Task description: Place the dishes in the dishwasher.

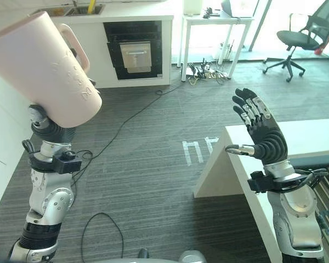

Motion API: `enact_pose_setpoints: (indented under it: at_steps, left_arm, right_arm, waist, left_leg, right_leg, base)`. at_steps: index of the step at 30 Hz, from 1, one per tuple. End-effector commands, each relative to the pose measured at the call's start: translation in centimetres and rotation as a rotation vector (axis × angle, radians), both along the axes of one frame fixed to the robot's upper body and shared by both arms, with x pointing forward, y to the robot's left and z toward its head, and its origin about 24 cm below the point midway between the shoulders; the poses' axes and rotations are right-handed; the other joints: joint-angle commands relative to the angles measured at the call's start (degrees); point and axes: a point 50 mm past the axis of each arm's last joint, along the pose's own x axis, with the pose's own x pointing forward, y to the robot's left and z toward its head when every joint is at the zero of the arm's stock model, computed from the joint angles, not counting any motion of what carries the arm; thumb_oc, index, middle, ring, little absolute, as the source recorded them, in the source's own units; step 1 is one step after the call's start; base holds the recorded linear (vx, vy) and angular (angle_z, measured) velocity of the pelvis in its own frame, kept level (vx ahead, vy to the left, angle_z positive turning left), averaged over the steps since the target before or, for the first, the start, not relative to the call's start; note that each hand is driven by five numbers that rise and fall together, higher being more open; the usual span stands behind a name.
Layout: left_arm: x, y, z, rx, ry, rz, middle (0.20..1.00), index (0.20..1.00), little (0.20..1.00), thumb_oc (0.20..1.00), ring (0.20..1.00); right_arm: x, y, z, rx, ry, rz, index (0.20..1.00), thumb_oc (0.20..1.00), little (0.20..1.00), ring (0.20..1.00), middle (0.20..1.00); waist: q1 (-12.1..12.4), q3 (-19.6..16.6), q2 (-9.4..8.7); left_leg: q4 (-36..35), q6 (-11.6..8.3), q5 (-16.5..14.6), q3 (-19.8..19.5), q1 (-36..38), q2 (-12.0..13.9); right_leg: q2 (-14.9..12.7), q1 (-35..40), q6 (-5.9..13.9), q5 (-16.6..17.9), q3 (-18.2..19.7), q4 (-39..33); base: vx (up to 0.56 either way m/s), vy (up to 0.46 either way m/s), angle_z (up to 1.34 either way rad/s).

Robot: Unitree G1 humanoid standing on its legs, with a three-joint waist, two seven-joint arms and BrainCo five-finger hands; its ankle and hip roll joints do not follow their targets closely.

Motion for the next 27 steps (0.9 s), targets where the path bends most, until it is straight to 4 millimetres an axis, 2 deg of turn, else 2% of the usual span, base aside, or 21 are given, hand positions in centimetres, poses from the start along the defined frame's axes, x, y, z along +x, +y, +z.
enact_pose_setpoints:
  at_steps: [1, 4, 5, 13, 16, 18, 19, 20, 21, 22, 24, 25, 26, 27]
  left_arm:
    - [-0.8, -0.3, 1.5, -0.045, -0.094, -0.009, 0.200, 0.200, 0.200, 0.200, 0.200]
    - [-1.1, -0.4, 1.4, -0.036, -0.087, -0.013, 0.200, 0.200, 0.200, 0.200, 0.200]
    - [-1.5, 1.6, 1.1, -0.017, -0.140, 0.191, 0.200, 0.200, 0.200, 0.200, 0.200]
    - [-2.1, 2.3, 0.5, -0.037, -0.093, 0.198, 0.200, 0.200, 0.200, 0.200, 0.200]
    - [-2.4, 2.5, 0.3, -0.031, -0.085, 0.186, 0.200, 0.200, 0.200, 0.200, 0.200]
    - [-2.3, 2.3, 0.4, -0.036, -0.099, 0.153, 0.200, 0.200, 0.200, 0.200, 0.200]
    - [-2.3, 2.3, 0.4, -0.038, -0.107, 0.139, 0.200, 0.200, 0.200, 0.200, 0.200]
    - [-2.3, 2.1, 0.5, -0.039, -0.110, 0.129, 0.200, 0.200, 0.200, 0.200, 0.200]
    - [-2.3, 2.1, 0.4, -0.039, -0.106, 0.123, 0.200, 0.200, 0.200, 0.200, 0.200]
    - [-2.2, 2.1, 0.3, -0.040, -0.101, 0.127, 0.200, 0.200, 0.200, 0.200, 0.200]
    - [-2.4, 2.3, -0.1, -0.042, -0.090, 0.143, 0.200, 0.200, 0.200, 0.200, 0.200]
    - [-2.4, 2.3, -0.1, -0.043, -0.088, 0.145, 0.200, 0.200, 0.200, 0.200, 0.200]
    - [-2.5, 2.6, -0.3, -0.043, -0.089, 0.149, 0.200, 0.200, 0.200, 0.200, 0.200]
    - [-2.5, 2.6, -0.3, -0.040, -0.094, 0.145, 0.200, 0.200, 0.200, 0.200, 0.200]
  right_arm:
    - [0.1, 1.1, 2.8, -0.004, -0.146, 0.085, 1.000, 1.000, 1.000, 1.000, 1.000]
    - [-0.1, 1.4, 2.9, -0.003, -0.154, 0.090, 1.000, 1.000, 1.000, 1.000, 1.000]
    - [0.4, 2.7, 2.2, 0.067, -0.157, 0.134, 1.000, 1.000, 1.000, 1.000, 1.000]
    - [0.2, 2.1, 1.6, 0.082, -0.109, 0.134, 1.000, 1.000, 1.000, 1.000, 1.000]
    - [-0.1, 1.7, 1.6, 0.087, -0.103, 0.122, 1.000, 1.000, 1.000, 1.000, 1.000]
    - [-0.1, 1.3, 1.8, 0.071, -0.115, 0.095, 1.000, 1.000, 1.000, 1.000, 1.000]
    - [-0.2, 1.2, 2.0, 0.068, -0.122, 0.083, 1.000, 1.000, 1.000, 1.000, 1.000]
    - [-0.1, 1.0, 2.2, 0.066, -0.126, 0.074, 1.000, 1.000, 1.000, 1.000, 1.000]
    - [0.1, 0.9, 2.4, 0.059, -0.129, 0.065, 1.000, 1.000, 1.000, 1.000, 1.000]
    - [0.3, 0.9, 2.5, 0.054, -0.130, 0.071, 1.000, 1.000, 1.000, 1.000, 1.000]
    - [0.2, 0.9, 2.4, 0.051, -0.125, 0.085, 1.000, 1.000, 1.000, 1.000, 1.000]
    - [0.2, 0.9, 2.4, 0.051, -0.124, 0.086, 1.000, 1.000, 1.000, 1.000, 1.000]
    - [-0.1, 0.9, 2.3, 0.044, -0.134, 0.090, 1.000, 1.000, 1.000, 1.000, 1.000]
    - [-0.1, 0.9, 2.4, 0.041, -0.143, 0.090, 1.000, 1.000, 1.000, 1.000, 1.000]
  waist:
    - [-0.1, -2.4, 1.95]
    - [0.6, -2.7, 1.65]
    - [0.0, -2.3, 2.61]
    - [1.0, -3.2, 2.53]
    - [1.4, -2.4, 2.41]
    - [1.1, -1.0, 1.70]
    - [1.3, 0.0, 1.35]
    - [1.1, 0.7, 1.28]
    - [0.9, 1.2, 1.21]
    - [0.5, 1.3, 1.34]
    - [0.5, 1.1, 2.23]
    - [0.5, 1.1, 2.30]
    - [1.0, 1.1, 2.77]
    - [1.1, 1.1, 2.91]
  left_leg:
    - [-0.2, -2.27, -3.7, 5.3, 0.8, 2.7]
    - [-0.2, -2.13, -4.1, 5.3, 1.0, 2.7]
    - [-0.2, -3.50, -5.6, 16.4, -1.3, 5.0]
    - [-0.2, -4.38, -4.4, 15.7, -0.5, 5.8]
    - [0.5, -5.31, -3.4, 17.8, 0.6, 5.7]
    - [5.8, -6.16, -4.0, 21.3, -1.9, 5.8]
    - [10.1, -7.12, -2.6, 21.9, -4.4, 7.2]
    - [12.5, -8.48, -0.7, 23.0, -6.5, 10.0]
    - [12.0, -8.97, -0.1, 24.1, -7.0, 12.4]
    - [9.4, -8.58, -0.5, 25.3, -6.0, 14.1]
    - [1.9, -8.68, 2.3, 24.4, -3.8, 15.7]
    - [0.7, -8.71, 2.9, 24.2, -3.3, 15.7]
    - [-0.2, -9.30, 4.0, 19.9, -4.9, 16.0]
    - [-0.2, -9.33, 4.1, 19.0, -5.3, 15.9]
  right_leg:
    - [4.5, -0.9, -0.83, -0.8, -0.1, -0.5]
    - [4.5, -0.1, -0.83, -1.0, -0.3, -1.2]
    - [4.5, -5.1, -1.08, -1.0, -5.5, -1.8]
    - [5.7, -3.4, -2.27, -1.7, -5.7, -1.8]
    - [5.7, -1.8, -2.52, -2.4, -6.5, -1.8]
    - [4.8, -0.7, -2.86, -2.1, -7.5, -1.8]
    - [4.4, -0.2, -3.08, -2.1, -8.0, -1.8]
    - [4.3, 0.4, -3.33, -2.1, -8.4, -1.8]
    - [3.9, 0.7, -3.28, -2.2, -8.8, -1.8]
    - [3.1, 0.7, -2.93, -2.2, -9.6, -1.8]
    - [2.0, 1.0, -2.01, -2.3, -9.9, -1.8]
    - [1.9, 1.1, -1.88, -2.3, -10.0, -1.8]
    - [0.9, 1.9, -1.04, -3.0, -8.4, -1.5]
    - [0.2, 2.2, -0.39, -3.6, -8.1, -0.9]
  base:
    - [0.00, 0.000, 0.00]
    - [0.04, 0.001, 0.06]
    - [0.03, -0.013, 0.05]
    - [-0.01, -0.096, 0.21]
    - [0.07, -0.046, 0.17]
    - [-0.02, -0.003, 0.29]
    - [-0.02, 0.018, 0.44]
    - [0.03, 0.105, 0.52]
    - [0.10, 0.223, 0.72]
    - [0.18, 0.336, 0.79]
    - [0.22, 0.354, 0.59]
    - [0.31, 0.449, 0.25]
    - [0.28, 0.404, 0.21]
    - [0.36, 0.556, 0.05]
